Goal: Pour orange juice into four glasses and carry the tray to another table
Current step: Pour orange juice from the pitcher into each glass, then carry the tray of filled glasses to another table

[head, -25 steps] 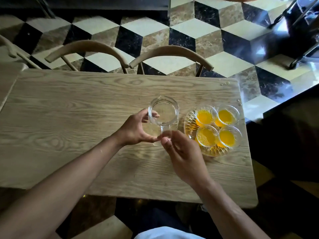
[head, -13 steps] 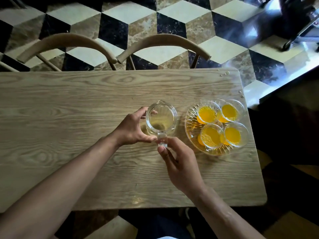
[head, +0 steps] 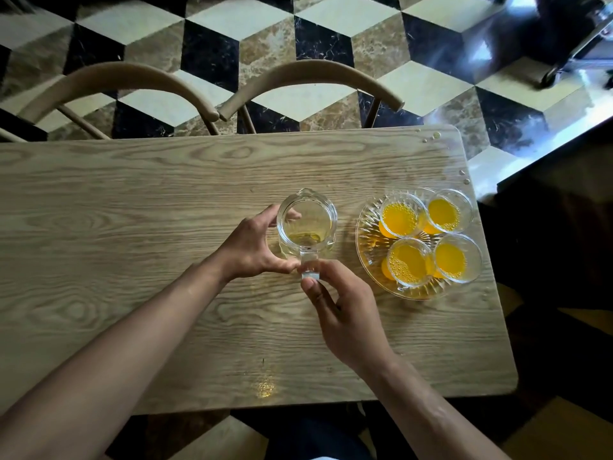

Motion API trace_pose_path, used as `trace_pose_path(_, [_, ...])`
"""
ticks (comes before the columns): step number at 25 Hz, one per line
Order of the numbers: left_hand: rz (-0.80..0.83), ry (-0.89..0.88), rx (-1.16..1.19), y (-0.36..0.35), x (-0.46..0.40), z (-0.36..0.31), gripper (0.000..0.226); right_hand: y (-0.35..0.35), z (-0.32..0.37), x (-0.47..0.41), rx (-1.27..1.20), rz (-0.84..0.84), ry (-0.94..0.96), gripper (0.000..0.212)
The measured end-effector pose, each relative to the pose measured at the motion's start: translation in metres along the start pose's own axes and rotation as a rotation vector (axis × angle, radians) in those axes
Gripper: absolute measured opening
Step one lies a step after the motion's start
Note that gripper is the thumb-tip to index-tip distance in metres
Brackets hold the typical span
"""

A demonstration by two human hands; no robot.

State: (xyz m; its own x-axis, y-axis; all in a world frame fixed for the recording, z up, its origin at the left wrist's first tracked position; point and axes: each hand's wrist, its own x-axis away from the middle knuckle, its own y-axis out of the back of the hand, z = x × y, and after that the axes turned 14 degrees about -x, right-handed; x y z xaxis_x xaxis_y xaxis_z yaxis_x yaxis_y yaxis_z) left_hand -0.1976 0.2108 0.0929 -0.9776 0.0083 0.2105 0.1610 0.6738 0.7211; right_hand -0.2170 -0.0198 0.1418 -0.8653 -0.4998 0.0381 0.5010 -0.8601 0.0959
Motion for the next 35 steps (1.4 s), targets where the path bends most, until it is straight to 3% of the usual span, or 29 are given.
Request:
trace_pose_path(7, [0.008, 0.017, -0.036, 0.002, 0.000, 0.001, 0.088, 0.002, 0.003, -0.005, 0.009, 0.040, -0.001, 0.021])
trace_pose_path(13, [0.078, 0.046, -0.083, 0.006, 0.000, 0.000, 0.110, 0.006, 0.007, -0.009, 0.044, 0.057, 0.010, 0.022])
trace_pose_path(19, [0.163, 0.120, -0.114, 0.014, 0.001, -0.010, 0.116, 0.014, -0.001, -0.007, 0.111, 0.102, -0.049, 0.046])
trace_pose_path(23, [0.145, 0.219, -0.072, 0.018, 0.016, -0.014, 0.127, 0.035, -0.003, -0.001, 0.121, 0.106, -0.077, 0.051])
trace_pose_path(26, [0.071, 0.289, -0.028, 0.022, 0.037, -0.026, 0.150, 0.059, 0.000, 0.003, 0.137, 0.098, -0.050, 0.052])
trace_pose_path(28, [0.002, 0.328, 0.021, 0.022, 0.051, -0.039, 0.153, 0.077, -0.001, 0.007, 0.146, 0.085, -0.026, 0.053])
trace_pose_path(31, [-0.155, 0.353, -0.001, 0.018, 0.072, -0.058, 0.139, 0.101, -0.004, 0.015, 0.141, 0.054, 0.004, 0.054])
trace_pose_path(35, [-0.374, 0.413, 0.053, -0.007, 0.098, -0.100, 0.104, 0.140, -0.003, 0.032, 0.188, 0.044, 0.040, 0.053])
